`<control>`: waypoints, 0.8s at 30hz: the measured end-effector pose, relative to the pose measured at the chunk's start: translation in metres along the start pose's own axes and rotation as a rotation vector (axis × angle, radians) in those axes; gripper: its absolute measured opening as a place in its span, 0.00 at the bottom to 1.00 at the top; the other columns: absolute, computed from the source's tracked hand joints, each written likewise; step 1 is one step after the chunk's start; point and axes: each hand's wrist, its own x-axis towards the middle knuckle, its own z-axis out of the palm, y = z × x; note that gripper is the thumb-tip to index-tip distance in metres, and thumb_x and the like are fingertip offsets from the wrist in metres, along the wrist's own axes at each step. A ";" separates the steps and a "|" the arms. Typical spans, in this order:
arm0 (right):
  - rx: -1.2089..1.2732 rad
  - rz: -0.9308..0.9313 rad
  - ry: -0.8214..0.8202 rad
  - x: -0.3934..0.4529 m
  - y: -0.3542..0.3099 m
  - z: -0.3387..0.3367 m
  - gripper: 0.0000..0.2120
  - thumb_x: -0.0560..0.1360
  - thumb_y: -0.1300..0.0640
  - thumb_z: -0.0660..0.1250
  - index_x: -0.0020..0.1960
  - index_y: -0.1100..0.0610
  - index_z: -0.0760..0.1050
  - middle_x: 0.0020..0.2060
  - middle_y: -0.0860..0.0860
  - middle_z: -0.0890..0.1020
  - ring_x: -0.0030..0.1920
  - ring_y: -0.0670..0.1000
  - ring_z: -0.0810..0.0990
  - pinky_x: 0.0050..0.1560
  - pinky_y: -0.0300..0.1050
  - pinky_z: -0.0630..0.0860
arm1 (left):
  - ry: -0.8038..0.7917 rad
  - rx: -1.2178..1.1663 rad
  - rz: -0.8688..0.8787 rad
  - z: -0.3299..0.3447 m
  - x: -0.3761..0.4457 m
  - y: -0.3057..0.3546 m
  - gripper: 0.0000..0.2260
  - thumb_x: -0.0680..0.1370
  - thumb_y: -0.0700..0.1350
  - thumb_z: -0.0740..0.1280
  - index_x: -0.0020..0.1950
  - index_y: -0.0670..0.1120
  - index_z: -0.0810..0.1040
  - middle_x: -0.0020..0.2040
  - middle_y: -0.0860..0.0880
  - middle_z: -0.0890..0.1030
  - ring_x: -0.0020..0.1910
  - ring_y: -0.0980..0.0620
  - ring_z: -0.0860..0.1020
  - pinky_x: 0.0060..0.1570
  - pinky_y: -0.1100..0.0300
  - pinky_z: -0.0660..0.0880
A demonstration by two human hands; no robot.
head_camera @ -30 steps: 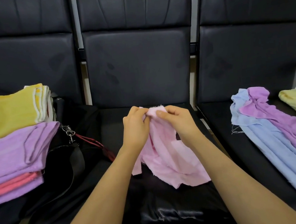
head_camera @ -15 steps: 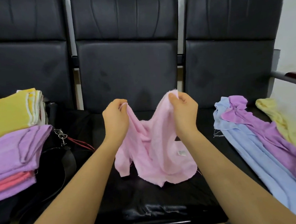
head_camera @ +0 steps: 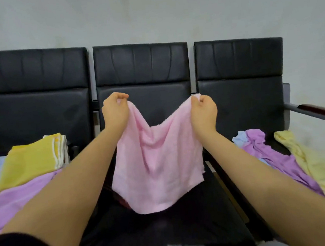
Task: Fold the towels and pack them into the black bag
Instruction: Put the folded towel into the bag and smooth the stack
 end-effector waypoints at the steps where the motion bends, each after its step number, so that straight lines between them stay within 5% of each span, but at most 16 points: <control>1: 0.018 0.006 0.010 0.003 -0.005 -0.002 0.10 0.81 0.58 0.57 0.41 0.58 0.68 0.35 0.46 0.70 0.36 0.45 0.68 0.33 0.33 0.64 | 0.006 0.013 -0.003 -0.004 0.005 0.005 0.15 0.77 0.35 0.57 0.54 0.44 0.82 0.56 0.47 0.81 0.56 0.49 0.77 0.53 0.66 0.69; 5: 0.065 0.040 0.049 0.018 -0.022 -0.008 0.08 0.81 0.59 0.55 0.57 0.60 0.70 0.45 0.49 0.73 0.44 0.47 0.72 0.36 0.36 0.66 | 0.018 0.028 -0.010 -0.020 0.016 0.019 0.18 0.76 0.33 0.56 0.58 0.43 0.80 0.58 0.46 0.80 0.60 0.48 0.76 0.60 0.61 0.70; 10: 0.026 0.037 -0.046 0.031 -0.031 -0.012 0.09 0.77 0.64 0.54 0.40 0.55 0.65 0.36 0.48 0.69 0.35 0.47 0.67 0.33 0.38 0.62 | -0.025 0.062 -0.017 -0.028 0.019 0.027 0.21 0.77 0.33 0.54 0.68 0.41 0.73 0.67 0.44 0.74 0.68 0.46 0.70 0.68 0.57 0.65; 12: 0.068 0.063 -0.056 0.032 -0.031 -0.015 0.09 0.77 0.64 0.54 0.42 0.53 0.66 0.41 0.48 0.70 0.38 0.47 0.68 0.37 0.38 0.65 | -0.044 0.055 -0.022 -0.029 0.018 0.029 0.21 0.77 0.33 0.54 0.70 0.40 0.69 0.70 0.44 0.71 0.70 0.46 0.67 0.70 0.55 0.63; 15: 0.132 0.101 0.018 0.034 -0.032 -0.020 0.12 0.79 0.62 0.56 0.60 0.58 0.73 0.52 0.50 0.76 0.49 0.48 0.74 0.48 0.41 0.71 | 0.025 0.016 -0.012 -0.030 0.019 0.028 0.18 0.79 0.37 0.58 0.68 0.41 0.73 0.67 0.45 0.74 0.67 0.47 0.71 0.67 0.58 0.66; 20: 0.177 0.153 0.119 0.034 -0.025 -0.019 0.09 0.78 0.63 0.60 0.54 0.63 0.75 0.45 0.51 0.77 0.41 0.47 0.74 0.36 0.35 0.68 | 0.163 0.062 -0.048 -0.026 0.018 0.017 0.18 0.77 0.34 0.56 0.60 0.46 0.80 0.59 0.45 0.79 0.53 0.44 0.78 0.53 0.55 0.76; 24: 0.178 0.150 0.177 0.036 -0.020 -0.021 0.03 0.78 0.62 0.61 0.50 0.60 0.72 0.44 0.49 0.75 0.37 0.42 0.72 0.33 0.33 0.66 | 0.121 0.086 -0.120 -0.024 0.016 0.009 0.25 0.72 0.28 0.53 0.62 0.44 0.79 0.62 0.42 0.78 0.53 0.40 0.78 0.52 0.53 0.76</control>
